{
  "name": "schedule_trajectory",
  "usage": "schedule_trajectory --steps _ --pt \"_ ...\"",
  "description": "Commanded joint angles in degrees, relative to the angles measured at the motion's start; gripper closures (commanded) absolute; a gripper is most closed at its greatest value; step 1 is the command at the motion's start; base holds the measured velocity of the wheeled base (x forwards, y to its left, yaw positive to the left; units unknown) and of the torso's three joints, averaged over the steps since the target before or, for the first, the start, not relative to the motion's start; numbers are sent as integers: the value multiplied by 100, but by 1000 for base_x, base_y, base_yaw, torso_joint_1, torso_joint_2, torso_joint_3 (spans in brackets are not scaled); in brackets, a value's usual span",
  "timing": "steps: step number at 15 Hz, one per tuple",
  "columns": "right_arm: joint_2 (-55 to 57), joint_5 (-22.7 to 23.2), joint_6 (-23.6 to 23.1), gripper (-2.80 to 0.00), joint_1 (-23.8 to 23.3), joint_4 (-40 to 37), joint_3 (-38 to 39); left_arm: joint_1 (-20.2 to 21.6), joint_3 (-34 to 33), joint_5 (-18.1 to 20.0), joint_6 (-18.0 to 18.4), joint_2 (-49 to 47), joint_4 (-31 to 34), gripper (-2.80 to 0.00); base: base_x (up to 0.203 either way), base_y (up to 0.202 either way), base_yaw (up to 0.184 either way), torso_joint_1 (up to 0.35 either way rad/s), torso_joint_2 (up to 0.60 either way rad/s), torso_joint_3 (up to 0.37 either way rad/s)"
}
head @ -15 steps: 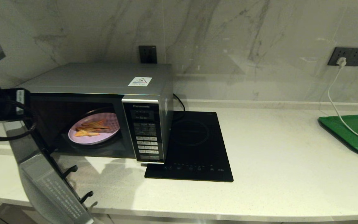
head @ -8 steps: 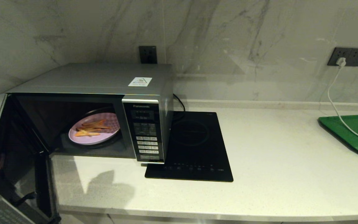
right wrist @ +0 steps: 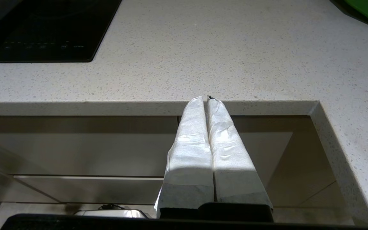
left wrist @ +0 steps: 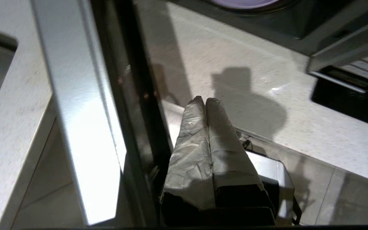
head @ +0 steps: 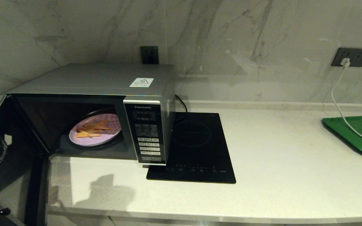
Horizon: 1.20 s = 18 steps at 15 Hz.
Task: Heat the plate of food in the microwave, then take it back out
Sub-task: Open the microwave oven, then take the plate out of the microwave
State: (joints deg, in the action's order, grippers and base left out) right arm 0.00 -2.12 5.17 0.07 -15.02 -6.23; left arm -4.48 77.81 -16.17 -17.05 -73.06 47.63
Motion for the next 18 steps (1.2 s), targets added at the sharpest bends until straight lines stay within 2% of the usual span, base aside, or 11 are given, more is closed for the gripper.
schedule_trajectory --steps 1,5,9,11,14,16,18 --pt "0 1 2 0 1 -10 -1 557 -127 -16 0 -121 27 0 0 0 0 0 0 0" --pt "0 1 2 0 1 -10 -1 1735 -133 -6 118 -80 22 0 0 0 0 0 0 0" --pt "0 1 2 0 1 -10 -1 2741 -137 35 488 -8 -266 0 0 0 0 0 0 0" --pt "0 1 2 0 1 -10 -1 2838 -155 146 762 147 -358 0 0 0 0 0 0 0" --pt "0 1 2 0 1 -10 -1 2819 -421 399 843 130 -358 0 0 0 0 0 0 0" --pt "0 1 2 0 1 -10 -1 2772 -654 816 788 0 -360 0 0 0 0 0 0 0" --pt "0 1 2 0 1 -10 -1 2762 -840 1209 474 -234 -360 0 0 0 0 0 0 0"
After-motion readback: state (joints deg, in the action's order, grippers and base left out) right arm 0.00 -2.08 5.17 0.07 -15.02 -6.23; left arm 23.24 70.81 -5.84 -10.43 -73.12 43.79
